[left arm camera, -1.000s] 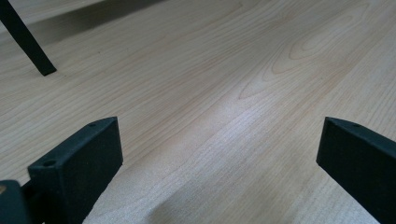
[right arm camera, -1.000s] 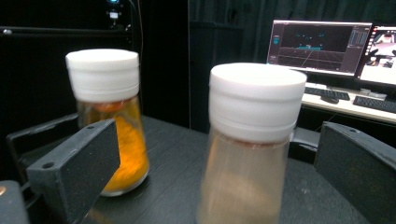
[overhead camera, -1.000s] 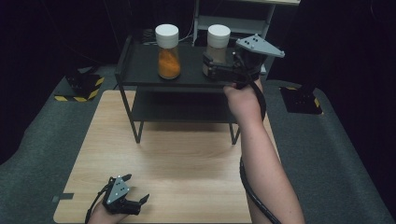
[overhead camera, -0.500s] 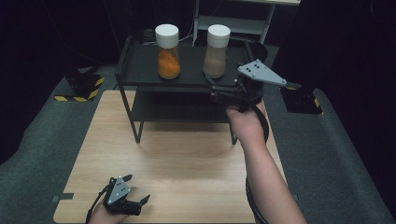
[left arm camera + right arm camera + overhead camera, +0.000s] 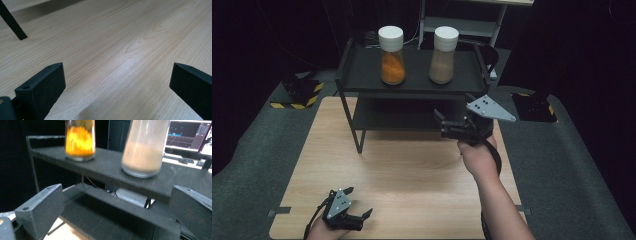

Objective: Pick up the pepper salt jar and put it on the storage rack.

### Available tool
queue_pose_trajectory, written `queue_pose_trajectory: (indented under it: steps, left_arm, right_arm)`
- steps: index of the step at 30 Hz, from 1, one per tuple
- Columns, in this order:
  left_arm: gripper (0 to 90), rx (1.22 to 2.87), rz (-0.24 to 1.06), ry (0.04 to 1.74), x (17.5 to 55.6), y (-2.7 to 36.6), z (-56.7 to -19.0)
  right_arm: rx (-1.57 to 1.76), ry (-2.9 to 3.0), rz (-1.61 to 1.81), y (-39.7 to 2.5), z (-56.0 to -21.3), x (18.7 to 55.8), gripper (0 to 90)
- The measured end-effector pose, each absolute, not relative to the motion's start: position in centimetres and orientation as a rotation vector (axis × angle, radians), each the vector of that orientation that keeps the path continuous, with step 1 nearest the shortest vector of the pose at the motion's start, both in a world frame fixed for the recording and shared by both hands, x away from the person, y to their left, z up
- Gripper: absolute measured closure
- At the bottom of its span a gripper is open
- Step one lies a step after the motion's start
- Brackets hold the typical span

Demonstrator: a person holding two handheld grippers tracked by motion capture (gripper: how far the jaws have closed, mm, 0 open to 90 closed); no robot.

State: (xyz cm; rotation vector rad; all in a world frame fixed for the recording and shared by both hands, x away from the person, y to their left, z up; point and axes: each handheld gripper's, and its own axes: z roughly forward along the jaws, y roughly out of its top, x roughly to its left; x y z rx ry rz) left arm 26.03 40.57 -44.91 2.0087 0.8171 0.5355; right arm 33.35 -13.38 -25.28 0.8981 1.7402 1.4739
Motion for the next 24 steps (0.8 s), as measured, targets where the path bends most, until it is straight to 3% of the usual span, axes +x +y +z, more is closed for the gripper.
queue_pose_trajectory:
  steps: [24]
  left_arm:
    - [0.5, 2.007, 0.538, 0.816, 26.0, 40.5, -44.9]
  right_arm:
    - [0.935, 1.883, 1.388, -14.1, -33.9, 30.5, 0.1]
